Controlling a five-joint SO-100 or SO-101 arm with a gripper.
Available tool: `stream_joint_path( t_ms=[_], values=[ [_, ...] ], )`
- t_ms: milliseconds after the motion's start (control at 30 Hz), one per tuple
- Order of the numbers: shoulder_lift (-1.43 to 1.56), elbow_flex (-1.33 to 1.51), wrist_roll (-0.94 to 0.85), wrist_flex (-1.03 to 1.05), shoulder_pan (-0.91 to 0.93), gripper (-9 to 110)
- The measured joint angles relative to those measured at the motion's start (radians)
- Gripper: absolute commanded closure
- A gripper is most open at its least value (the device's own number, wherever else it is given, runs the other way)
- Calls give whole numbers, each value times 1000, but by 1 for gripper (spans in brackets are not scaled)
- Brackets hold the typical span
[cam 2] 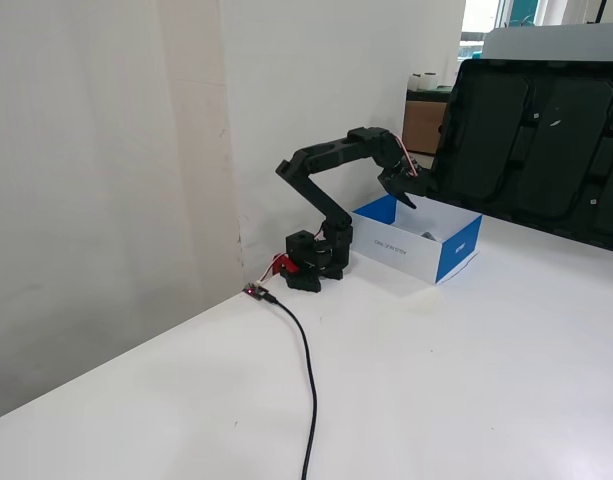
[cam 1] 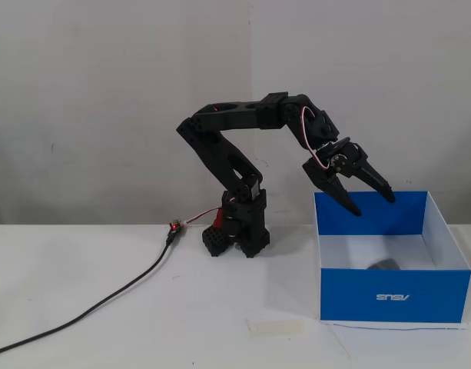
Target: Pick the gray block and keep it in the box.
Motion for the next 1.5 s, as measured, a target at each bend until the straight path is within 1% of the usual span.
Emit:
stream_joint_path(
  t_ms=[133, 233, 367, 467, 633, 833, 967, 1133, 1333, 1500],
  values=[
    [0, 0, -34, 17, 3, 90],
    [0, 0, -84, 71, 46, 94],
    [14, -41, -190, 167, 149, 96],
    [64, -57, -276, 219, 265, 101],
    [155, -55, -416, 241, 509, 101],
    [308, 81, -531, 153, 857, 101],
    [356, 170, -545, 114, 1065, 101],
    [445, 351, -525, -40, 1267, 101],
    [600, 554, -454, -161, 1373, 101],
    [799, 706, -391, -189, 1384, 101]
  ],
)
